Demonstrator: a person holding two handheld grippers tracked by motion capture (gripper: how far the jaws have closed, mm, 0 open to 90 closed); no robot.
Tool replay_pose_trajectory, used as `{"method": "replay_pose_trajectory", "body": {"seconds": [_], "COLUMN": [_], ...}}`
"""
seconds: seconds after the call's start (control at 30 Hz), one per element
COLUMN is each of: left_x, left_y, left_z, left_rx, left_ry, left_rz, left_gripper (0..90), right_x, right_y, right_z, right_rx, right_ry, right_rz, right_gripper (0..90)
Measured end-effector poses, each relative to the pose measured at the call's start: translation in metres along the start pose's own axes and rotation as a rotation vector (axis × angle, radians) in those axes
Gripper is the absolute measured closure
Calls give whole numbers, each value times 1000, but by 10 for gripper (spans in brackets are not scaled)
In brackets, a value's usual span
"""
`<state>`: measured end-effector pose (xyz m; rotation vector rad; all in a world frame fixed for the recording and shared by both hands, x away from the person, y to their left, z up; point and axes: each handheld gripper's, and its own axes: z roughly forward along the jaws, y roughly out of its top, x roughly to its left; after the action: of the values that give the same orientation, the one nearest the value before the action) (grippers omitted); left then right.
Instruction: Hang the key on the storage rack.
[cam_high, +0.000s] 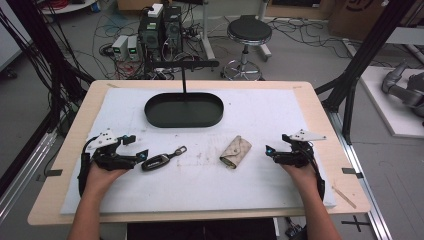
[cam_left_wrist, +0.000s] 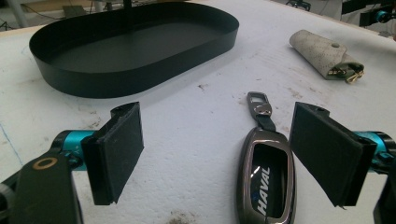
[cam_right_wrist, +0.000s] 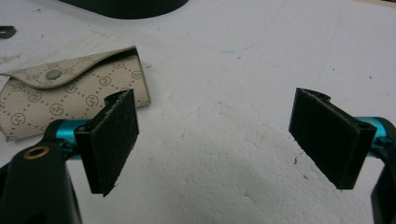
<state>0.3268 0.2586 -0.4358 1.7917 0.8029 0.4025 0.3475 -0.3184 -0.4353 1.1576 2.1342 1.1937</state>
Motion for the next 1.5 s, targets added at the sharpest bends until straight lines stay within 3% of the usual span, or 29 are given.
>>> {"method": "replay_pose_trajectory", "body": {"seconds": [0.27, 0.63, 0.87, 0.93, 1.07, 1.43, 1.5], "left_x": [-1, -13, -26, -31, -35, -42, -43], "left_y": [3, 10, 18, 20, 20, 15, 13], "left_z": [5, 20, 43, 56, 66, 87, 90], "left_rx": [5, 47, 112, 167, 208, 313, 338], "left_ry": [6, -32, -49, -49, -52, -55, -52], "left_rz": [-2, 15, 53, 77, 101, 120, 128], "left_gripper": [179, 179, 186, 192, 216, 304, 362], "right_x": [1, 6, 5, 4, 3, 4, 5], "right_y": [-2, -3, -3, -4, -4, -4, -4], "right_z": [1, -4, -4, -4, -3, -1, -1], "right_rx": [19, 22, 19, 16, 18, 25, 27], "right_ry": [-2, -22, -24, -23, -19, -16, -17], "right_rz": [-13, -29, -30, -26, -24, -23, -27], "right_gripper": [162, 163, 163, 163, 163, 163, 163]}}
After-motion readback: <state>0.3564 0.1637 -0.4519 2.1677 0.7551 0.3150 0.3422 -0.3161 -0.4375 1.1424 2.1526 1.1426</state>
